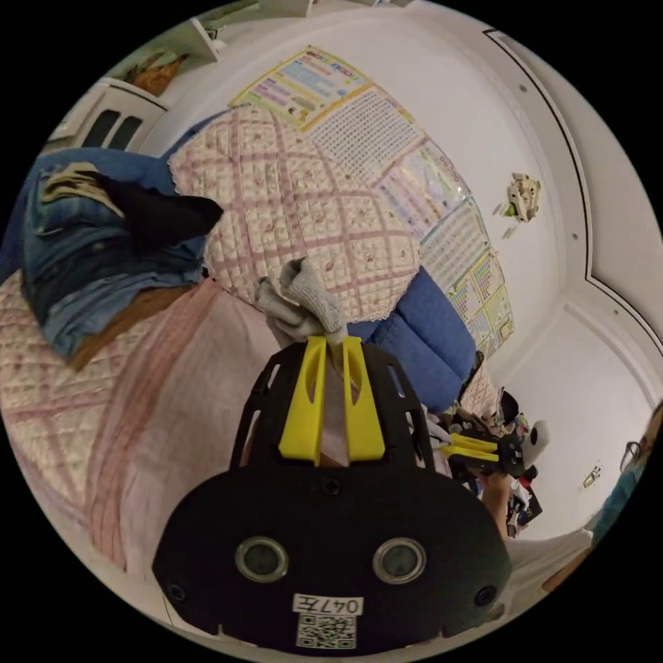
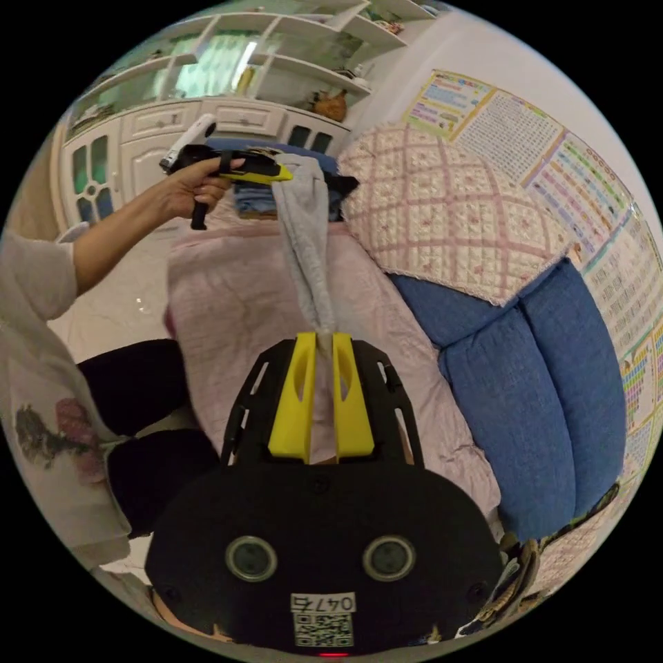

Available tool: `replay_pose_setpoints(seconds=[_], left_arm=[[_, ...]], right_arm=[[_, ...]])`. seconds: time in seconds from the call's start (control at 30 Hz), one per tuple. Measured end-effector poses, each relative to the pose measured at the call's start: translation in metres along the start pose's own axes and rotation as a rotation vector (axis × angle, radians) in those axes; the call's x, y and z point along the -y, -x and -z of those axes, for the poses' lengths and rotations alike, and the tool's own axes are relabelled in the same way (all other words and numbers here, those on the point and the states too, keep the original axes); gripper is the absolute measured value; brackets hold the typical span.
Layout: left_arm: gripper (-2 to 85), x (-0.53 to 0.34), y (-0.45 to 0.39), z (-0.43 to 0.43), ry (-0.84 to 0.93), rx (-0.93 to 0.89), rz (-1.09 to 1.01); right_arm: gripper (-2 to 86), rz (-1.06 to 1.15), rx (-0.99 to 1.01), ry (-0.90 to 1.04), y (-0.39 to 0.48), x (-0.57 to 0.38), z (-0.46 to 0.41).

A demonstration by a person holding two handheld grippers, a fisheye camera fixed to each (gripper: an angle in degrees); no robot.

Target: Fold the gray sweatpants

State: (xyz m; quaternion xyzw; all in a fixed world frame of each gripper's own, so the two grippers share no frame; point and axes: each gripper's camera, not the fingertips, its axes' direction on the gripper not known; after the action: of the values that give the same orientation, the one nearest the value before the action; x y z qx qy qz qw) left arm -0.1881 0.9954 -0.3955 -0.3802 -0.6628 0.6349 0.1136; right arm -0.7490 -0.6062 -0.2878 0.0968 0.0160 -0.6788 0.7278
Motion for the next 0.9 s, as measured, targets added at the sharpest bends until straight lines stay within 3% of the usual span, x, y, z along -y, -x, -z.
replay_pose_setpoints(seconds=[0.13,0.23,0.33,0.47,0.7,0.9], left_arm=[[3.8,-0.131,0.071,0.095,-0.011,0.178,0.020],[3.9,-0.215,0.146,0.110,0.073,0.283,0.110],[4.0,-0.277,0.220,0.112,0.094,0.252,0.204],[4.0,-0.331,0.296,0.105,0.109,0.173,0.193],[4.1,-0.424,0.378,0.085,0.106,0.210,0.133],[4.1,-0.487,0.401,0.056,0.082,0.286,-0.063]], right_arm=[[5.3,0.083,0.193,-0.028,0.089,-0.027,-0.014],[6.3,0.088,0.295,0.057,0.132,-0.045,-0.052],[7.1,0.057,0.381,0.106,0.145,-0.059,-0.066],[7.8,0.078,0.531,0.007,0.138,-0.076,-0.043],[8.0,-0.129,0.455,-0.125,0.139,-0.075,-0.047],[7.1,-0.095,0.411,0.158,0.215,-0.078,-0.137]])
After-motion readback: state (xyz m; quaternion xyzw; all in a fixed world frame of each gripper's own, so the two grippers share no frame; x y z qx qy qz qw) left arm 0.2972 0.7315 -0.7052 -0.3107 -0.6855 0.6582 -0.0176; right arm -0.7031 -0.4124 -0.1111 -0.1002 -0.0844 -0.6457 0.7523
